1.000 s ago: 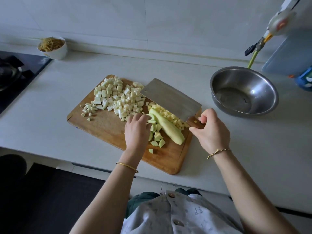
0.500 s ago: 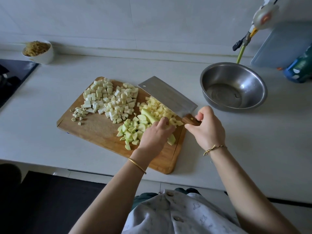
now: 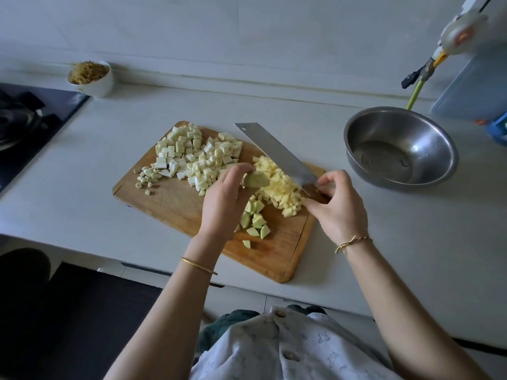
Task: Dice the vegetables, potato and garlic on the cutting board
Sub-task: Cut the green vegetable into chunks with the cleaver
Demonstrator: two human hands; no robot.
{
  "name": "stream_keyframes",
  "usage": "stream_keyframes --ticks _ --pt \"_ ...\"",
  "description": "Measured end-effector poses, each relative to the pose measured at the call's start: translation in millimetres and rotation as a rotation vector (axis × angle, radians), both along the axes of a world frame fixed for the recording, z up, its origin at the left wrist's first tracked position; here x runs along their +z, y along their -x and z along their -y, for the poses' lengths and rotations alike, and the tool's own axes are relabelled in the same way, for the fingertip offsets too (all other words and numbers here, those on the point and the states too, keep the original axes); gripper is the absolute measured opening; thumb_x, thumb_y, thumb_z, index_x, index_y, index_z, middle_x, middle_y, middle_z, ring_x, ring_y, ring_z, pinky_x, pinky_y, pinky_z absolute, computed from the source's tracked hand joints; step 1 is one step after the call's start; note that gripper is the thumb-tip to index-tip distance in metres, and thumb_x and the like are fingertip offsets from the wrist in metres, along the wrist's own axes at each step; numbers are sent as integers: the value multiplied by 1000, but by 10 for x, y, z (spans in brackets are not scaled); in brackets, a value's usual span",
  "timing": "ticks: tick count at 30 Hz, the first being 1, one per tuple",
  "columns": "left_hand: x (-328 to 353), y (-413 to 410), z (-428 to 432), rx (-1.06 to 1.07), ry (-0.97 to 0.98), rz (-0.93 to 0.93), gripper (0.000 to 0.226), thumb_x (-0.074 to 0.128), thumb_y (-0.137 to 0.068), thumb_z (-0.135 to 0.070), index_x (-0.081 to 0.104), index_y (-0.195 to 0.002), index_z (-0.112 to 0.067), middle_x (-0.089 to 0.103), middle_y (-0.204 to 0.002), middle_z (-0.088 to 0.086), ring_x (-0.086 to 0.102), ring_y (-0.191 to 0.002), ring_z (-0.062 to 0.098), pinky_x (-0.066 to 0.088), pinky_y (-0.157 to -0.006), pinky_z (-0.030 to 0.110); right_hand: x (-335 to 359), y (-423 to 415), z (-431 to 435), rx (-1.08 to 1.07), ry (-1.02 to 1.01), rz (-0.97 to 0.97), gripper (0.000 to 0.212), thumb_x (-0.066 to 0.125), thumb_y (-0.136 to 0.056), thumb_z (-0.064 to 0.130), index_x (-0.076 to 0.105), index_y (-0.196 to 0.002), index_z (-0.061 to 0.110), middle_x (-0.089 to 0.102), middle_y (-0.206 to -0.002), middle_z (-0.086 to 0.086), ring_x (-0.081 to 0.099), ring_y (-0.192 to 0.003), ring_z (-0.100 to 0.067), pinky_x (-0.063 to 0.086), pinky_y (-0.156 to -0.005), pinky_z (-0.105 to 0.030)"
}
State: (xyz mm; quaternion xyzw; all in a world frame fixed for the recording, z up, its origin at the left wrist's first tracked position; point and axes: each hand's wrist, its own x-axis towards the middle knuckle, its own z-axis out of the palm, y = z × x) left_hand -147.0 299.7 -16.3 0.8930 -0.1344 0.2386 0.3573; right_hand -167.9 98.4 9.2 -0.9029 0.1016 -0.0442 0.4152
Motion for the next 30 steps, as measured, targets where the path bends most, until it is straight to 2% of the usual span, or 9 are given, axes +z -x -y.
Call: stream_keyframes --ticks 5,9,11,16,19,21,24,27,30 --pt "151 -9 -125 141 584 -268 32 66 -86 -5 46 -95 -29 60 -90 -13 62 -63 17 54 -59 36 -33 3 -63 53 -52 43 30 72 -78 21 57 -101 33 64 -87 8 63 -85 -18 51 -74 -35" --pt "202 -4 -171 126 769 -267 35 60 -89 2 45 -94 -29 56 -97 -6 61 -71 16 53 -58 23 -62 12 -85 99 -84 91 31 68 -79 17 66 -109 25 70 -95 6 66 -89 -19 54 -78 -38" --pt "187 -6 -208 70 802 -286 35 59 -89 4 45 -95 -27 57 -95 -3 63 -72 14 54 -62 26 -58 16 -99 130 -111 111 31 66 -80 15 67 -110 23 71 -95 5 67 -83 -20 56 -75 -38" --pt "103 28 -332 -219 562 -311 40 60 -84 11 49 -101 -23 61 -111 5 63 -103 22 57 -77 40 -47 33 -135 182 -141 116 31 63 -81 19 67 -112 19 64 -80 11 61 -73 -17 54 -67 -32" --pt "16 55 -362 -292 400 -346 53 62 -82 12 53 -113 -29 58 -117 10 61 -105 23 56 -81 35 -68 32 -163 183 -153 97 30 62 -82 23 66 -111 19 57 -71 19 57 -70 -14 50 -67 -30" --pt "-53 73 -373 -317 304 -353 61 63 -81 14 56 -123 -29 56 -120 6 57 -108 15 53 -87 25 -81 29 -178 190 -147 97 27 63 -83 22 66 -109 19 58 -70 18 57 -67 -13 52 -66 -32" --pt "-108 107 -371 -285 246 -337 54 66 -78 13 60 -115 -26 52 -120 -1 47 -115 -5 45 -93 15 -80 30 -194 214 -126 100 23 63 -84 17 67 -107 18 60 -71 14 57 -65 -13 55 -66 -35" --pt "-103 131 -354 -259 305 -409 50 70 -73 12 61 -104 -26 48 -120 -5 46 -117 -2 48 -91 18 -75 32 -201 242 -127 91 21 63 -85 15 67 -106 16 62 -72 11 57 -64 -13 55 -66 -37" --pt "-123 132 -359 -216 233 -396 44 82 -69 -6 59 -102 -24 46 -118 -10 44 -115 0 44 -94 16 -67 35 -212 283 -122 99 23 63 -85 14 67 -108 13 64 -77 8 56 -66 -13 55 -68 -37"
